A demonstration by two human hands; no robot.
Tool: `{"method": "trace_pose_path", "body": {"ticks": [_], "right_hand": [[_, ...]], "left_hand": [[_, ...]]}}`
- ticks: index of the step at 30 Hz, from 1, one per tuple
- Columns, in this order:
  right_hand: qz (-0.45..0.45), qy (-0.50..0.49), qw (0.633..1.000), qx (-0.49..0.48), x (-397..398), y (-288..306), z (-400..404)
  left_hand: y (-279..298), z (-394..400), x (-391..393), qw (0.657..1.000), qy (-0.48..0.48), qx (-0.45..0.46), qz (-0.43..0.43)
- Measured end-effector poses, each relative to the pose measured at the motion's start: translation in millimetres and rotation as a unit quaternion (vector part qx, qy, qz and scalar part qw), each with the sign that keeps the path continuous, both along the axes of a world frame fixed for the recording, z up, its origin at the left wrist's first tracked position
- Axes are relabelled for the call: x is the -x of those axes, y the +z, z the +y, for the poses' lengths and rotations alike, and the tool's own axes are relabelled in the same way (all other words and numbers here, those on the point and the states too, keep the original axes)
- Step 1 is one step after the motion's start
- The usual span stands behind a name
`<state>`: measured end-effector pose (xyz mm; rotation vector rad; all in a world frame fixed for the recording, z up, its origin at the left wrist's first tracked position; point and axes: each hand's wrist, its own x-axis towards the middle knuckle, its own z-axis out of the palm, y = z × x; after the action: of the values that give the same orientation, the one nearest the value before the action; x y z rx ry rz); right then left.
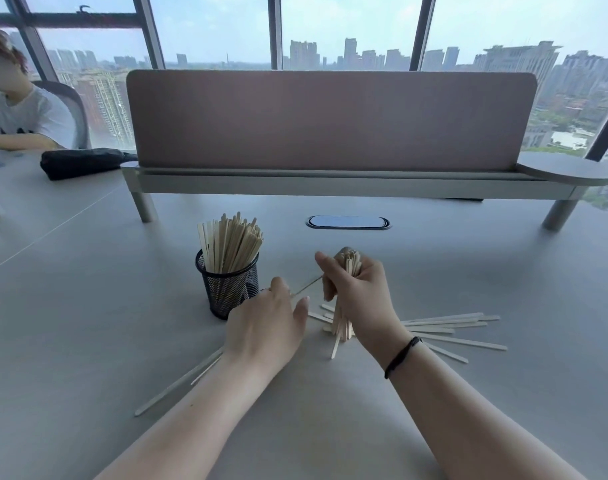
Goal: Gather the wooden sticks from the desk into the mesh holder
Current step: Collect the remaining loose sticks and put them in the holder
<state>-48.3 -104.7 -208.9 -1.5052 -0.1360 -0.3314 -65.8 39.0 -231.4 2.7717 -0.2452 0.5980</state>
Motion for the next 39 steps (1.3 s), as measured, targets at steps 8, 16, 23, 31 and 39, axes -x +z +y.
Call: {"method": "trace_pose_path", "body": {"ticks": [8, 16, 23, 31, 39], "right_hand": [[0.005, -0.007, 1.0, -0.027, 4, 11, 2], [0.005, 0.026, 1.0, 0.004, 12, 9, 11], [0.015, 0.036, 0.999, -0.014, 9, 6, 17], [0.01, 0.043, 0.999, 0.01, 9, 5, 18], [0.017, 0.061, 0.998, 0.011, 10, 10, 28]], "left_hand": [[33, 14, -5, 0.971, -0.007, 0.217, -0.096], [58, 26, -17, 0.831, -0.116, 0.543, -0.032], [19, 29, -16, 0.82, -0.11, 0.56, 0.05], [20, 26, -12, 0.817, -0.107, 0.564, 0.051], [97, 55, -39, 0.67, -0.146, 0.728, -0.019]]}}
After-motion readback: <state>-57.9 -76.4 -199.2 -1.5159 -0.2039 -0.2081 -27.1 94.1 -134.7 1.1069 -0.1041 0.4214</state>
